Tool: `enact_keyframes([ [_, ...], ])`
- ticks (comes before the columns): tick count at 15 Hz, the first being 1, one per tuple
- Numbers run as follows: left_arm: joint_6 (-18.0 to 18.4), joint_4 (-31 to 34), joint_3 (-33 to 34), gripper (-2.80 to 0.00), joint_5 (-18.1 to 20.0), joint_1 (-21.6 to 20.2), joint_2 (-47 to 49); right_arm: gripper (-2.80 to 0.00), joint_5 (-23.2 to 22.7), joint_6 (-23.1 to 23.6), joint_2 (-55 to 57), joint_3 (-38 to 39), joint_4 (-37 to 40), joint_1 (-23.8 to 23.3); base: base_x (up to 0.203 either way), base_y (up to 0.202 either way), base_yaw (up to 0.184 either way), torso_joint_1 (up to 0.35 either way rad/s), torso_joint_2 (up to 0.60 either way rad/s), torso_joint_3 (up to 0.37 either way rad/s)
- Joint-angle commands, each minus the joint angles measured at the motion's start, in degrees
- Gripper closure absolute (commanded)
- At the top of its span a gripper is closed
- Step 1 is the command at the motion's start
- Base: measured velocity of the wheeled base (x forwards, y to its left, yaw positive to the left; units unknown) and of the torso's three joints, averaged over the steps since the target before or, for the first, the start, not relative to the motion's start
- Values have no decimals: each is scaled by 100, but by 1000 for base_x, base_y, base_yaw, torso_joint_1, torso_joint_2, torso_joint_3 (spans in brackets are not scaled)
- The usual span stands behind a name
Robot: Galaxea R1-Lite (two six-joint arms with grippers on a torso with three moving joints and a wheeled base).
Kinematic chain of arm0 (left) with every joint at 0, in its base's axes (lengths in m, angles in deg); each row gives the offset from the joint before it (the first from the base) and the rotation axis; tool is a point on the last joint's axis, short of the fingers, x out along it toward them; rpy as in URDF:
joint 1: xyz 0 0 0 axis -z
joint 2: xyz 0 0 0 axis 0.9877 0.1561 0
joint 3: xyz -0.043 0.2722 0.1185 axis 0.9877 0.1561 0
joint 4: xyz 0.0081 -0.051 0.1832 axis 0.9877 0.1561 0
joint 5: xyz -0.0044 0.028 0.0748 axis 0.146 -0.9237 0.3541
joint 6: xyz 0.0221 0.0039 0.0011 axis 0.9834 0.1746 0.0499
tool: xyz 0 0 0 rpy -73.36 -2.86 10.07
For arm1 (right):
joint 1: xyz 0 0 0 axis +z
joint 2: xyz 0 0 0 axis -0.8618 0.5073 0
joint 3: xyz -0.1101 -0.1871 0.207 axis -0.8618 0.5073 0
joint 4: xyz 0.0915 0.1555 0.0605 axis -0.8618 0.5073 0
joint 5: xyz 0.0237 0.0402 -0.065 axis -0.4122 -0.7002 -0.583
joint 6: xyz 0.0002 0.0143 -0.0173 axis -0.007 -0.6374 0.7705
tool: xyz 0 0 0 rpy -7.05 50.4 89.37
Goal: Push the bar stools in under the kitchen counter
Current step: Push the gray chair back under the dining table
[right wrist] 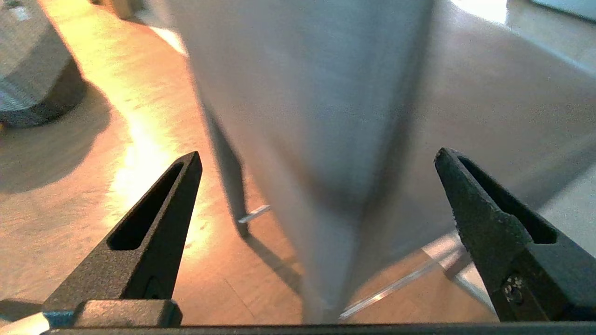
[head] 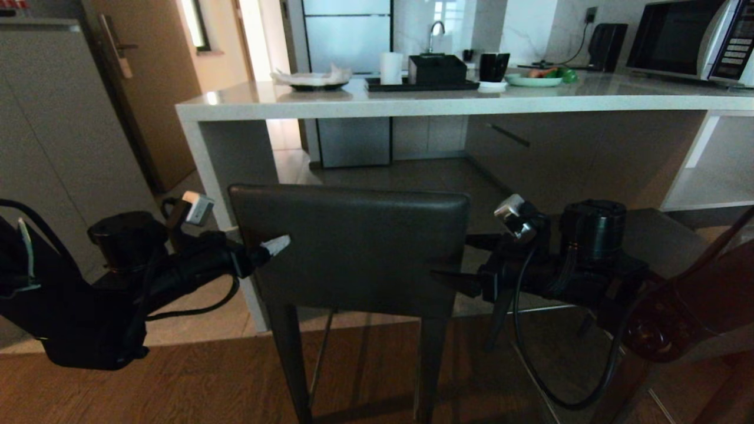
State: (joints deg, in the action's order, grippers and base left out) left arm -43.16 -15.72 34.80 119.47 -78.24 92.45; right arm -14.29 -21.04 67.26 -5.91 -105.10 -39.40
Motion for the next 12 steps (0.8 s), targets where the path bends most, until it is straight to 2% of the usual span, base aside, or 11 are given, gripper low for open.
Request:
enact_keyframes([
  [1,-5,-29,-53,-280,-10,18,186,-280,-10,8,-78,0,-22,35,0,0,0,0,0,0],
  [5,-13,-29,5,-280,43,88,165,-280,98,-1,-47,-14,-22,106,0,0,0,0,0,0],
  [6,-13,-34,64,-280,218,104,118,-280,123,-1,-18,-28,-22,98,0,0,0,0,0,0],
  [8,-27,-38,174,-280,476,197,-55,-280,133,-1,61,-81,18,-9,0,0,0,0,0,0],
  [12,-19,-38,197,-280,467,429,-168,-280,214,27,172,-224,255,-327,0,0,0,0,0,0],
])
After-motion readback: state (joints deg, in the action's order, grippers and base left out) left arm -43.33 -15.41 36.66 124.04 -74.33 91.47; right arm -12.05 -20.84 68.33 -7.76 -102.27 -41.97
